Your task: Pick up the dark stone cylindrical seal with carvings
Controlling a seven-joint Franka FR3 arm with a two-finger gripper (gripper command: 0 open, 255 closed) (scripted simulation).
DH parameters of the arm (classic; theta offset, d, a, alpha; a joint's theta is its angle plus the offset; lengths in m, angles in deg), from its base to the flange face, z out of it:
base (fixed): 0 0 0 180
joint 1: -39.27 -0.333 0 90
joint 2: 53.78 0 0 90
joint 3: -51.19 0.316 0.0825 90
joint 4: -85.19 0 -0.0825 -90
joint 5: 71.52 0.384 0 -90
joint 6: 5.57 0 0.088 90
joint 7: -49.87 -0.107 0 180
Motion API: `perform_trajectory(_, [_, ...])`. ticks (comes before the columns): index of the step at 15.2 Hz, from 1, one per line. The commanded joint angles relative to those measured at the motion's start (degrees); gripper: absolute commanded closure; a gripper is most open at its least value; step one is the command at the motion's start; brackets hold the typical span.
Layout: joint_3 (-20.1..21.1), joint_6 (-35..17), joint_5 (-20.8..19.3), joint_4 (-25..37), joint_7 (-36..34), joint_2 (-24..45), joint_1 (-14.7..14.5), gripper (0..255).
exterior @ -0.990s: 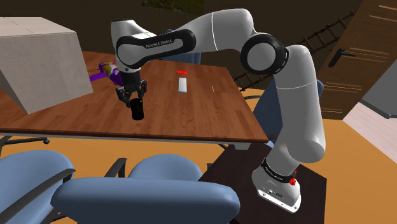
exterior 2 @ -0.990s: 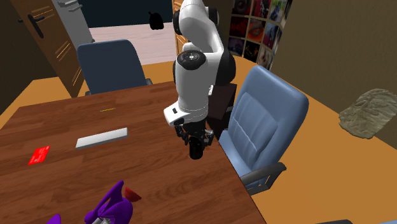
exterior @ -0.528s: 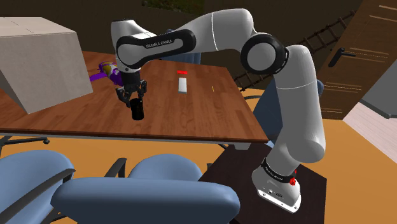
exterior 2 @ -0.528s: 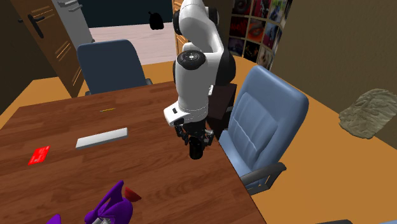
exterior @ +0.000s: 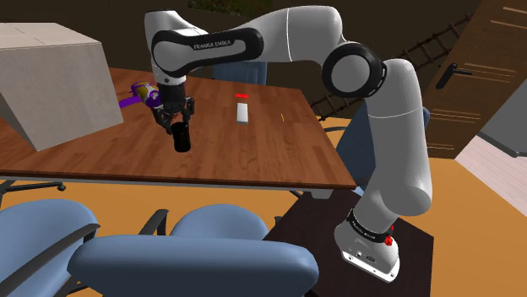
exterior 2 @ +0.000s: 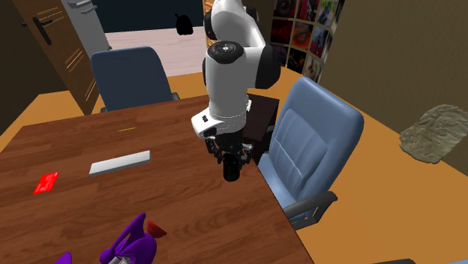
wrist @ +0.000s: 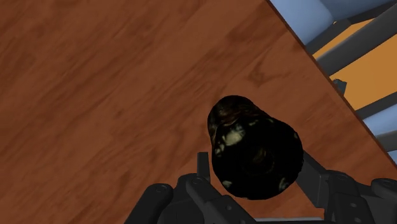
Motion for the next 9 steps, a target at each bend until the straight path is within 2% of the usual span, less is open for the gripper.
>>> perform_trajectory(1, [0.0, 1.6, 0.1, 1.5, 0.1, -0.1, 0.0, 255])
perform_trajectory(9, [0.1, 6.2, 0.1, 6.0, 0.2, -0.3, -0.3, 255])
